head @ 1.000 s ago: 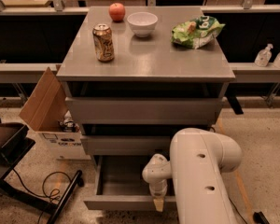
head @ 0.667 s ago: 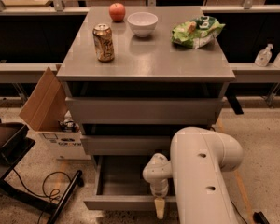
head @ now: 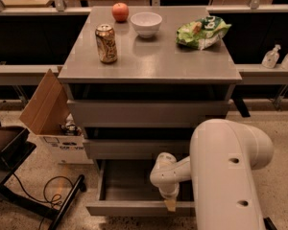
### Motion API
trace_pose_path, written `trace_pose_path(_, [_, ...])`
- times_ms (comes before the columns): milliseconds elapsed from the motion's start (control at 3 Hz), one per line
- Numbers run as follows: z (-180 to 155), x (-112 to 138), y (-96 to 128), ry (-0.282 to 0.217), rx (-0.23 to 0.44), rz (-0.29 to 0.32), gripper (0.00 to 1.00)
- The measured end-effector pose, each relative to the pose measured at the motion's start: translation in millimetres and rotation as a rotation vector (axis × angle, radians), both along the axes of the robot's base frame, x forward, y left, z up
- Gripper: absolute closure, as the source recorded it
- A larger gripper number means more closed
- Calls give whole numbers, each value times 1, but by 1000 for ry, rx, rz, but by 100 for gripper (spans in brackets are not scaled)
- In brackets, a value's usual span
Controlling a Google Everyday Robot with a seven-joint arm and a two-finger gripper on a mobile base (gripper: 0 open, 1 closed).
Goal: Open bottom drawer
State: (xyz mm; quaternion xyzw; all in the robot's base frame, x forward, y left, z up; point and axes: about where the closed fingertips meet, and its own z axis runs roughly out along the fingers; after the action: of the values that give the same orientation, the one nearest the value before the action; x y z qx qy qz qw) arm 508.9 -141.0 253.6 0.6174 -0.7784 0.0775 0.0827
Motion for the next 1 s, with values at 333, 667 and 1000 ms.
trace_pose_path(333, [27, 1, -19, -95, 6, 3, 65])
trace_pose_path(667, [26, 24, -42, -232, 84, 63, 96])
trace_pose_path(1000, [-22, 90, -82, -292, 160, 26, 100])
